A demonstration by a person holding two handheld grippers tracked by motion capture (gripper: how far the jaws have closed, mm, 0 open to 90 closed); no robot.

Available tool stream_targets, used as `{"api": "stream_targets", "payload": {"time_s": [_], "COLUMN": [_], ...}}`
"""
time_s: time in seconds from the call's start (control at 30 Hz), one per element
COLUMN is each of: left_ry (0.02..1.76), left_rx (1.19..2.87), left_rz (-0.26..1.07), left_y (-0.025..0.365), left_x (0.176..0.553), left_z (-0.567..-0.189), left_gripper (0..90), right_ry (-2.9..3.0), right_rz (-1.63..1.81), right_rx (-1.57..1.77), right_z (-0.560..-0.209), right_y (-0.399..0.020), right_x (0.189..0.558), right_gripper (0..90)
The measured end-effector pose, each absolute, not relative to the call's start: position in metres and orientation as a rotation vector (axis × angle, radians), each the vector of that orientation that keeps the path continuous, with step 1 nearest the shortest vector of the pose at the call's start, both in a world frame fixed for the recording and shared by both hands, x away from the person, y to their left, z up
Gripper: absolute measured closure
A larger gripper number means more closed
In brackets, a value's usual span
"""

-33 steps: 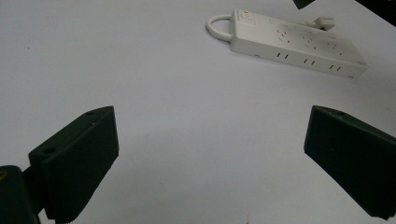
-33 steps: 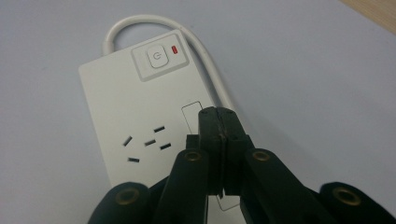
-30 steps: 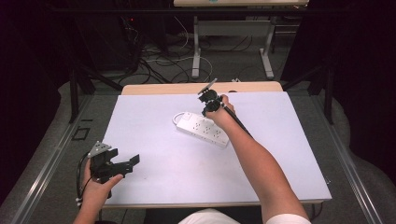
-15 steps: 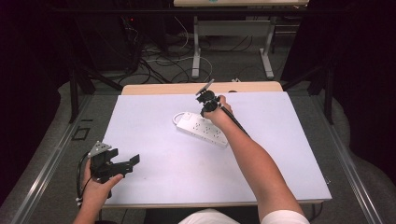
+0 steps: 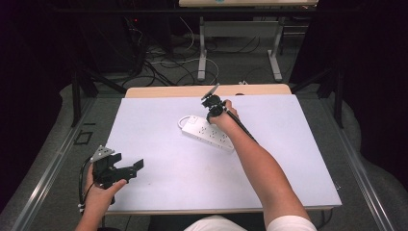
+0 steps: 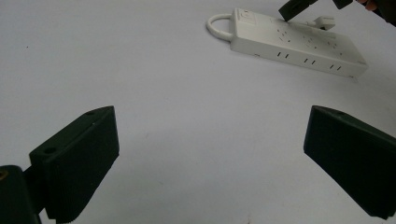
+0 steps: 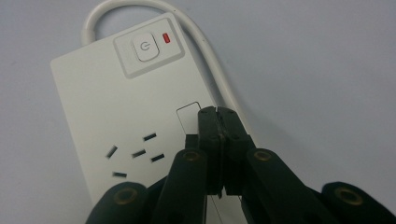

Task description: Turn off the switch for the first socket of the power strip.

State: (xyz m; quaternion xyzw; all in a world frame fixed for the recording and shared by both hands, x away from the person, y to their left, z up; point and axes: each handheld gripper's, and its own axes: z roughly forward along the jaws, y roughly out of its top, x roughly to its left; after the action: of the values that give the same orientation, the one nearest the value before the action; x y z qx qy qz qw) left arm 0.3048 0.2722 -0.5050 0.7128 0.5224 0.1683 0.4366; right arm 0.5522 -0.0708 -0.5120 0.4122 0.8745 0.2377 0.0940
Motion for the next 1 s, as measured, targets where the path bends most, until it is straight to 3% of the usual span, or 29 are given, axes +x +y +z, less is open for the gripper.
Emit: {"api": "stream_targets", "payload": {"time_s": [1.0], "left_ry": [1.298], "left_rx": [1.778], "left_rz": [0.422], "left_y": [0.2719], "left_x": [0.3043], "left_z": [-0.5048], "left_gripper": [3.4], "right_ry": [2.581], "right_rz": [0.715], "right_rx": [1.240], "right_z": [-0.5130], "right_y": [-0.0692], "right_x": [0.5506], "right_gripper": [90.0]}}
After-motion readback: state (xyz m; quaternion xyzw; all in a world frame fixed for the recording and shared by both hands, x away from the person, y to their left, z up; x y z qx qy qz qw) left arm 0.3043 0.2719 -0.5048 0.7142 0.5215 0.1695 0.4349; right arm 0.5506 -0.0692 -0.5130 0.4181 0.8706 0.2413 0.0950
